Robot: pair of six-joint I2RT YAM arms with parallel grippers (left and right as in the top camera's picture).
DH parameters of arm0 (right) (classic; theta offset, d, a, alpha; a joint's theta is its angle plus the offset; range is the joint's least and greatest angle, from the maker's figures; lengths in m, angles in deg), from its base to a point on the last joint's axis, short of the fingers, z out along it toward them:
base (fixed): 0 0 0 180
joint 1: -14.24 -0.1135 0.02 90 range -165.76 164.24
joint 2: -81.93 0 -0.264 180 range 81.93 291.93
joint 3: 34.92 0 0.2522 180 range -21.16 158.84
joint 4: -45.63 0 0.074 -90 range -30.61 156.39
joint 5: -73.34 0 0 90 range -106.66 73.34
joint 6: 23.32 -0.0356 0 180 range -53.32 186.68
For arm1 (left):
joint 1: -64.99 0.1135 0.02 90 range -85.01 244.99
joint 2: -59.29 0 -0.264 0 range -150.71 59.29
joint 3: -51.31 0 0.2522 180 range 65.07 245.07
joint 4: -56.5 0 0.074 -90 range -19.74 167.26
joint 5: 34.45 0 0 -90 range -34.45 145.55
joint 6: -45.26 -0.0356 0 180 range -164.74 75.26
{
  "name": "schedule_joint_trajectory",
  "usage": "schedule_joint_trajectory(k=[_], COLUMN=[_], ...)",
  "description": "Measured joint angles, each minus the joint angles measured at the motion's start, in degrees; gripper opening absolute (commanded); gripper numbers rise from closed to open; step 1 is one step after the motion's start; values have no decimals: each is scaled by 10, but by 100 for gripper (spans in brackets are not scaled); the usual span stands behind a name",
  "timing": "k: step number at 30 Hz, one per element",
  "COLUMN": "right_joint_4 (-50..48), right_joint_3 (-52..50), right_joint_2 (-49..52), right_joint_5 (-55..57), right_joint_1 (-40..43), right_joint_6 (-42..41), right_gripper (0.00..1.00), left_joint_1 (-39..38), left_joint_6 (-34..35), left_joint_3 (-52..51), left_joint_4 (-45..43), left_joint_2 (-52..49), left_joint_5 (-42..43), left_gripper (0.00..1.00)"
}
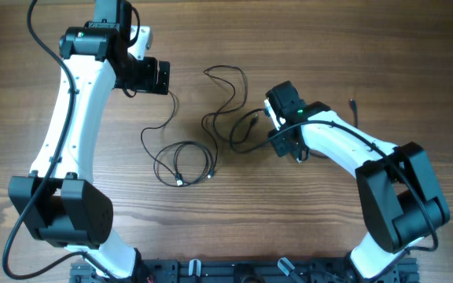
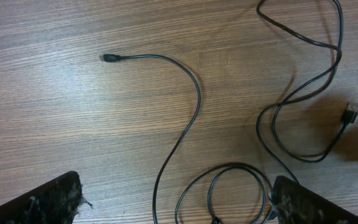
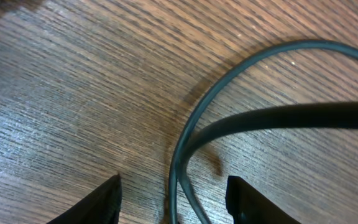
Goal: Untangle cables
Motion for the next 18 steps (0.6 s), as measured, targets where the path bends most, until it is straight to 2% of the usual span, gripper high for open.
schedule_joint_trajectory(k=[4, 5, 6, 12, 18], right_joint_4=[-14, -21, -26, -20, 69], right_joint_3=[-9, -15, -19, -23, 36], right_joint_2=[-2, -5, -6, -10, -19], right_joint_5=[-37, -59, -73, -117, -147], right_joint_1=[18, 26, 31, 49, 55], right_joint_6=[20, 33, 39, 57, 52], right_gripper=[33, 23, 4, 4, 4], left_joint_1=[0, 0, 0, 0, 0], left_joint_6=[0, 0, 0, 0, 0], left_joint_3=[0, 0, 0, 0, 0], left_joint_4=[0, 0, 0, 0, 0], left_joint_2=[0, 0, 0, 0, 0], left_joint_5=[0, 0, 0, 0, 0], left_gripper=[100, 100, 100, 100, 100])
